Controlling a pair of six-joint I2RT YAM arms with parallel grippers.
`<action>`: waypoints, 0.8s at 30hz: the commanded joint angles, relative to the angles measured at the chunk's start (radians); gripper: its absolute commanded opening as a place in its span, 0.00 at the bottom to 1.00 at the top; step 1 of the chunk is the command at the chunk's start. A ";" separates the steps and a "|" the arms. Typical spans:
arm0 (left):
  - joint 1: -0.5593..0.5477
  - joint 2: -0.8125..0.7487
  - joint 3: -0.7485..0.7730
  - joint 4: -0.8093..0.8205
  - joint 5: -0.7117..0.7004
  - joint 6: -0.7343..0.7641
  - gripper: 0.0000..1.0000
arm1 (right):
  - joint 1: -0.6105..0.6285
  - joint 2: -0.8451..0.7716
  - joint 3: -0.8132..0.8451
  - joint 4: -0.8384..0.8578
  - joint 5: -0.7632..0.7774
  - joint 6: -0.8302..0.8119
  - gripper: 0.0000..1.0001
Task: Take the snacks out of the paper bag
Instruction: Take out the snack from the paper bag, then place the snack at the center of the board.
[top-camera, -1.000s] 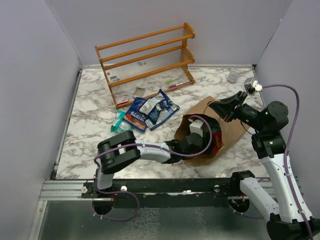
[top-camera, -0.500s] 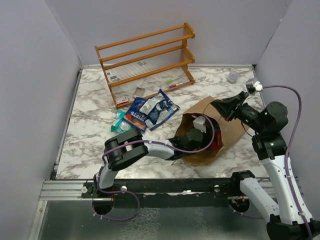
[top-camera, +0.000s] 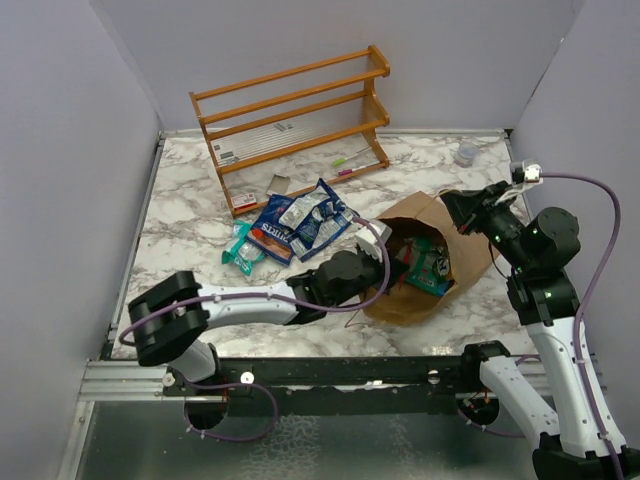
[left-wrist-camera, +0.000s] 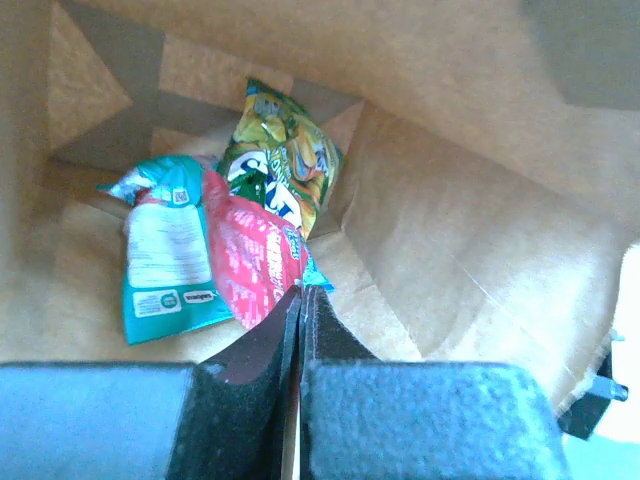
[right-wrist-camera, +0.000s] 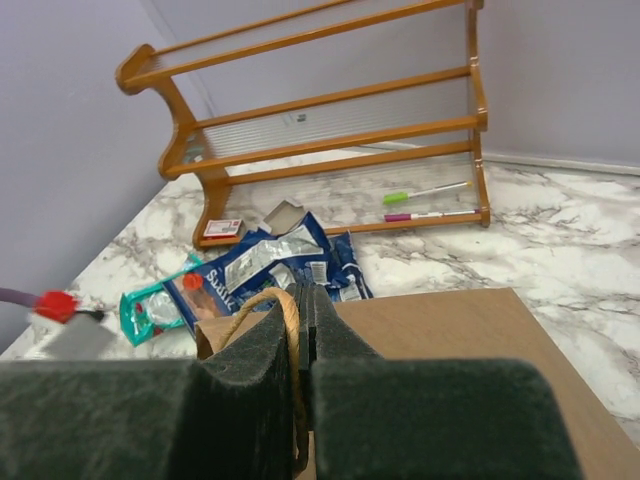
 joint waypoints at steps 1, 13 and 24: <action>-0.003 -0.150 -0.083 -0.042 0.057 0.090 0.00 | 0.001 -0.015 0.016 -0.010 0.122 0.009 0.02; 0.007 -0.672 -0.273 -0.204 0.029 0.244 0.00 | 0.001 -0.051 -0.013 0.003 0.190 0.030 0.02; 0.033 -0.858 -0.310 -0.179 -0.587 0.368 0.00 | 0.001 -0.052 -0.013 0.003 0.196 0.029 0.02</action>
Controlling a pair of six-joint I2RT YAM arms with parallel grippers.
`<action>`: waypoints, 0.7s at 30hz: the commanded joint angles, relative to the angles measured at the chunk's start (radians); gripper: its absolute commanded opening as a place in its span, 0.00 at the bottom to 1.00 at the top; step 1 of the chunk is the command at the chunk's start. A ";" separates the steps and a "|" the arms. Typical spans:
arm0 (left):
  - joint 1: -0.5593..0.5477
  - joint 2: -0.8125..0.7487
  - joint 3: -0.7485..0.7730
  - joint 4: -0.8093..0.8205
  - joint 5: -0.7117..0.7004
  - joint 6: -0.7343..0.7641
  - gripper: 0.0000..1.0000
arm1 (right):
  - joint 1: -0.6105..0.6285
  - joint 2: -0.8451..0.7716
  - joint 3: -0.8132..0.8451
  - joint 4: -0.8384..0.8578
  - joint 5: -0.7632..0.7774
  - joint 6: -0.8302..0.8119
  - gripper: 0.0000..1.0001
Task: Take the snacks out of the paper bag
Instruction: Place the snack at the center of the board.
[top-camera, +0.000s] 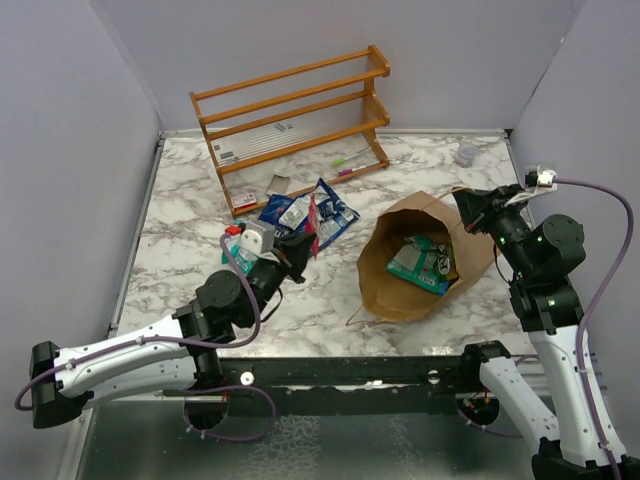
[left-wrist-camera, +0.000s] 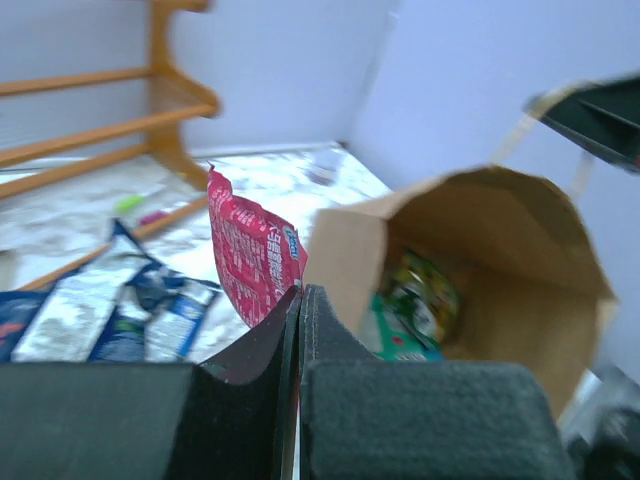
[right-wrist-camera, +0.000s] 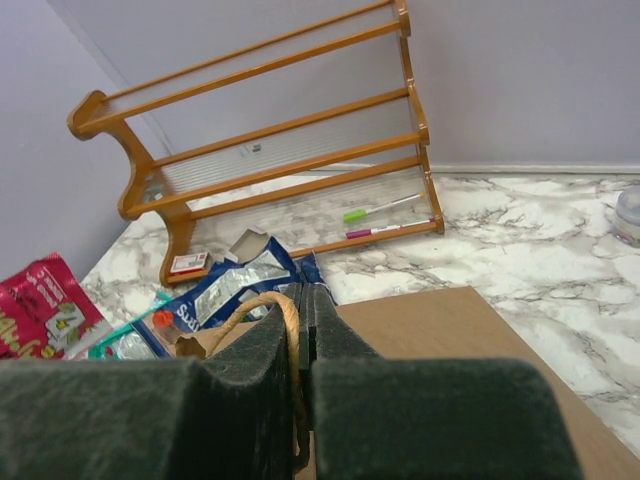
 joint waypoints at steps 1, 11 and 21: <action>0.038 0.017 -0.026 0.048 -0.327 0.044 0.00 | 0.001 -0.013 -0.009 0.015 0.032 0.012 0.02; 0.454 0.270 0.070 -0.192 -0.030 -0.373 0.00 | 0.001 -0.016 -0.004 0.001 0.023 0.016 0.02; 0.758 0.463 0.113 -0.099 0.285 -0.547 0.00 | 0.001 -0.033 -0.004 -0.021 0.035 0.011 0.02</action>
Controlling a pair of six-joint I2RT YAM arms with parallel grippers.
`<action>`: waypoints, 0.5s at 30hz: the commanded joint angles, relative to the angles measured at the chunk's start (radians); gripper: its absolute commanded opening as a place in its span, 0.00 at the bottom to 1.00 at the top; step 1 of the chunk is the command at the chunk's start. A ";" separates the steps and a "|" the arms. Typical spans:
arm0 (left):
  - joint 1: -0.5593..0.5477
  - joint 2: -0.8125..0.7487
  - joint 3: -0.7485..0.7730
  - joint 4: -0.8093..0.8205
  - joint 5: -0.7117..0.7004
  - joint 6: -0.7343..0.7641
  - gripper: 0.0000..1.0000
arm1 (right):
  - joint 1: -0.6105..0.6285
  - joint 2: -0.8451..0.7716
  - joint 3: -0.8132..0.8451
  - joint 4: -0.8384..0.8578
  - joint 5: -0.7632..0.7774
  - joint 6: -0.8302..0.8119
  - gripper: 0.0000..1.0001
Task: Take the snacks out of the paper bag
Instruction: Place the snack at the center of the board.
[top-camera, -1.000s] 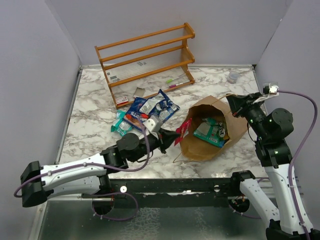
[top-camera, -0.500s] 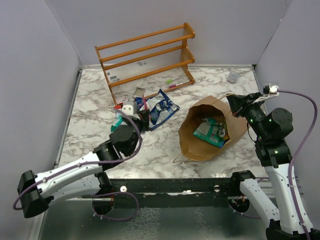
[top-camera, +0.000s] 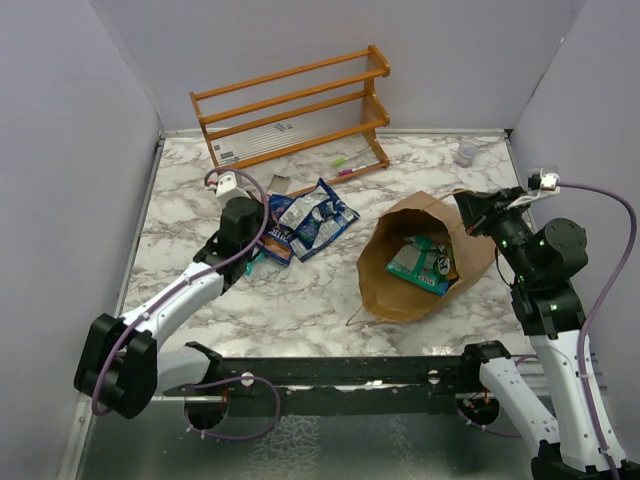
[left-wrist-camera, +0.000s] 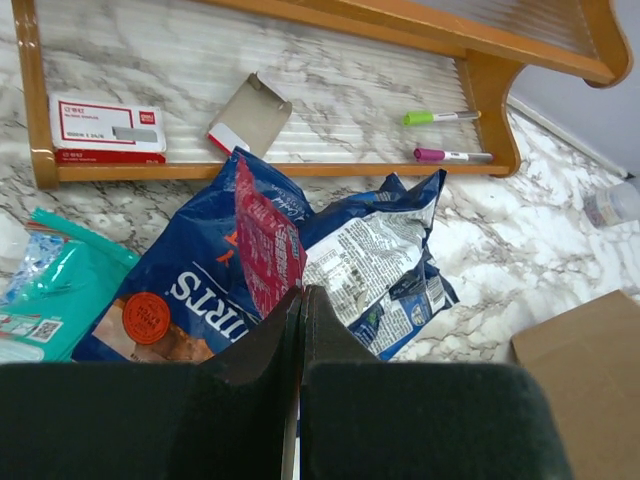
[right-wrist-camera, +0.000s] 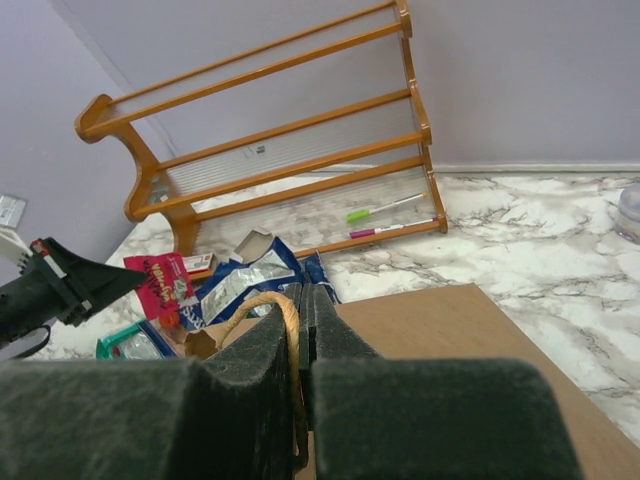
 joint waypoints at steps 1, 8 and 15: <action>0.078 0.044 0.039 0.072 0.161 -0.102 0.00 | 0.001 -0.019 -0.003 -0.008 0.032 -0.004 0.02; 0.168 0.080 -0.100 0.099 0.189 -0.184 0.00 | 0.001 -0.015 -0.011 -0.001 0.026 -0.004 0.02; 0.197 0.027 -0.153 0.005 0.216 -0.224 0.19 | 0.001 -0.011 -0.016 0.002 0.024 -0.007 0.02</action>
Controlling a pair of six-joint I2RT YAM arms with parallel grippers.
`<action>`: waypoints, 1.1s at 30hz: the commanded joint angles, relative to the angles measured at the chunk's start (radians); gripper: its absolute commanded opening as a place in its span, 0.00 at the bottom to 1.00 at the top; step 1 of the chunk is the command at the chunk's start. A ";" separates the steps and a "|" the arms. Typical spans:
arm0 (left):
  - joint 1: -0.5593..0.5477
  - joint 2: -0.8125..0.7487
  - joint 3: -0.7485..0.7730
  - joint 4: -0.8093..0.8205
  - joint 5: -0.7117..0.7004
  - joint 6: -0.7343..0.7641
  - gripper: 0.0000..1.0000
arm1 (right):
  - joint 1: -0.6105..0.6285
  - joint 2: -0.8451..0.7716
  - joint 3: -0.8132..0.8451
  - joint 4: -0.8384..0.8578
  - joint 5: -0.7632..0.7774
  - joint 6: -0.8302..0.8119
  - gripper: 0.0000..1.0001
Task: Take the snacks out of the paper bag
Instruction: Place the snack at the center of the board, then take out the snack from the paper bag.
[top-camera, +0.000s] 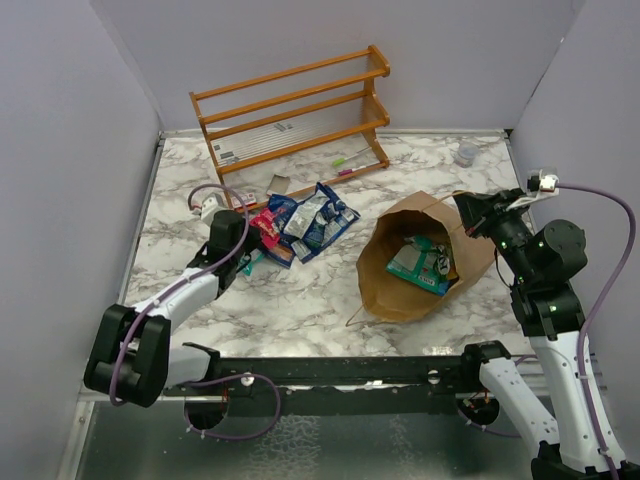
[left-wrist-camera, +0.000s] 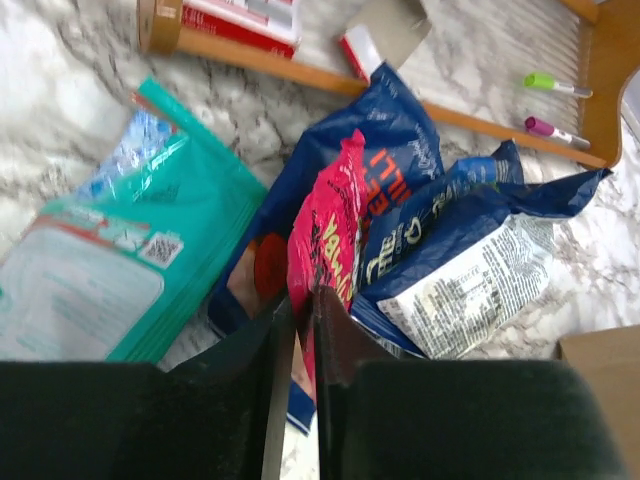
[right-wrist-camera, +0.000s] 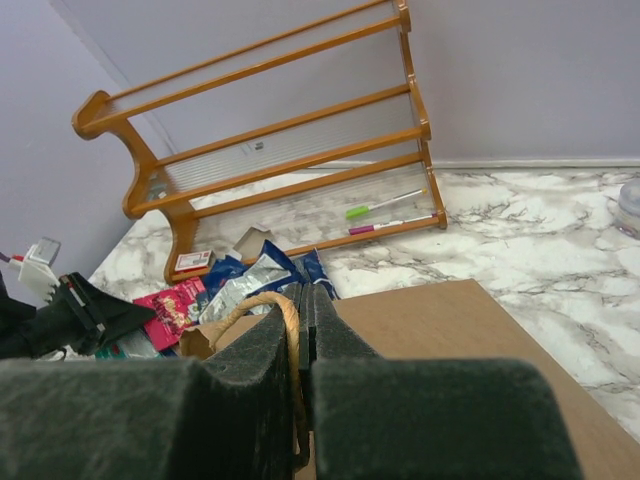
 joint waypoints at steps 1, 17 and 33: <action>0.014 -0.079 -0.015 -0.050 0.043 -0.036 0.28 | 0.001 -0.001 -0.006 0.008 0.020 -0.008 0.02; -0.008 -0.322 0.020 0.053 0.364 0.134 0.83 | 0.001 0.000 -0.021 0.015 0.006 -0.007 0.02; -0.892 -0.107 0.164 0.142 -0.126 0.552 0.80 | 0.001 0.021 -0.014 0.029 -0.030 0.014 0.02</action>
